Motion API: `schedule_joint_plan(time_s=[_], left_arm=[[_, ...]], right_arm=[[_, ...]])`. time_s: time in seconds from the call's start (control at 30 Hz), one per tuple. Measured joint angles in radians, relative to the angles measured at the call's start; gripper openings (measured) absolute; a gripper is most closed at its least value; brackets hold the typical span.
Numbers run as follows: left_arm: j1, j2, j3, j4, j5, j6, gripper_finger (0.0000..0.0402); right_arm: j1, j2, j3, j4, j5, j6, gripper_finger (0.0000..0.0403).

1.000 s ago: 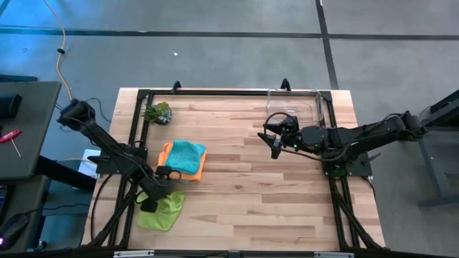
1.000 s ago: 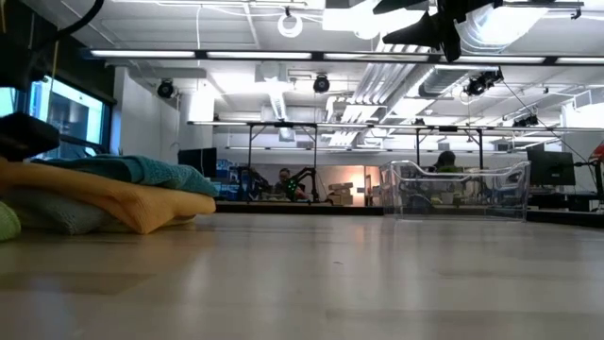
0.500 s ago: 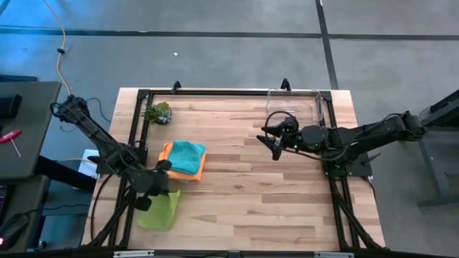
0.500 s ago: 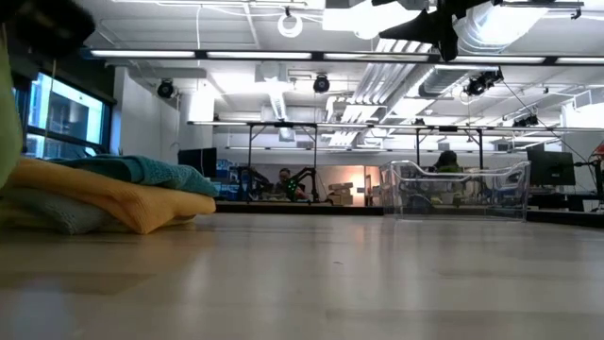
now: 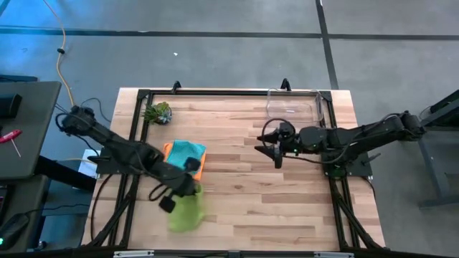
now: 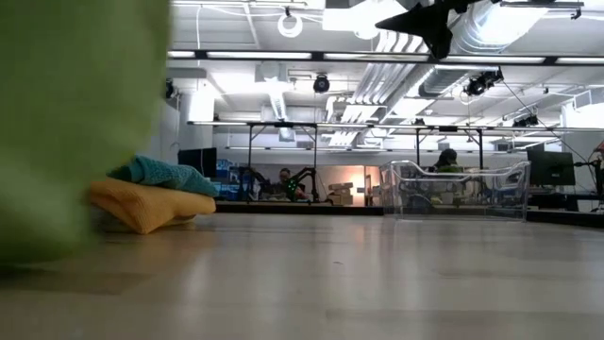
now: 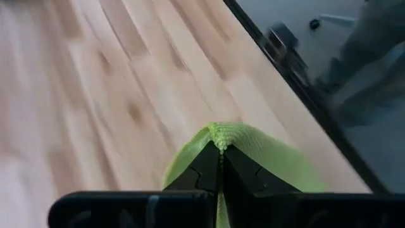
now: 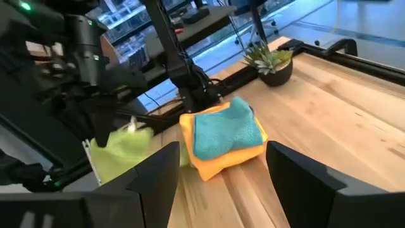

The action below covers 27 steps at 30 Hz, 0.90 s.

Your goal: Fold microfiber towels

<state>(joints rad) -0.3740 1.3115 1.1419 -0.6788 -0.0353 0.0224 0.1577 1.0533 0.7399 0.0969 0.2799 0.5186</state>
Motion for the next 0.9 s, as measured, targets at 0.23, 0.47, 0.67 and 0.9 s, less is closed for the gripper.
schedule_joint_plan(time_s=[0.23, 0.47, 0.67, 0.9], left_arm=[[0.14, 0.188, 0.219, 0.164, -0.055, 0.225, 0.0], [0.235, 0.269, 0.245, 0.492, -0.214, 0.412, 0.0], [0.288, 0.271, 0.244, 0.389, -0.222, 0.436, 0.0], [0.269, 0.289, 0.121, 0.284, -0.177, 0.293, 0.0]], right_arm=[[0.0, -0.08, 0.0, 0.15, 0.0, -0.044, 0.0227], [0.0, -0.216, 0.0, 0.158, -0.003, -0.056, 0.0227], [0.0, -0.279, 0.0, 0.095, -0.003, -0.054, 0.0227], [0.0, -0.221, 0.0, -0.133, -0.004, 0.075, 0.0227]])
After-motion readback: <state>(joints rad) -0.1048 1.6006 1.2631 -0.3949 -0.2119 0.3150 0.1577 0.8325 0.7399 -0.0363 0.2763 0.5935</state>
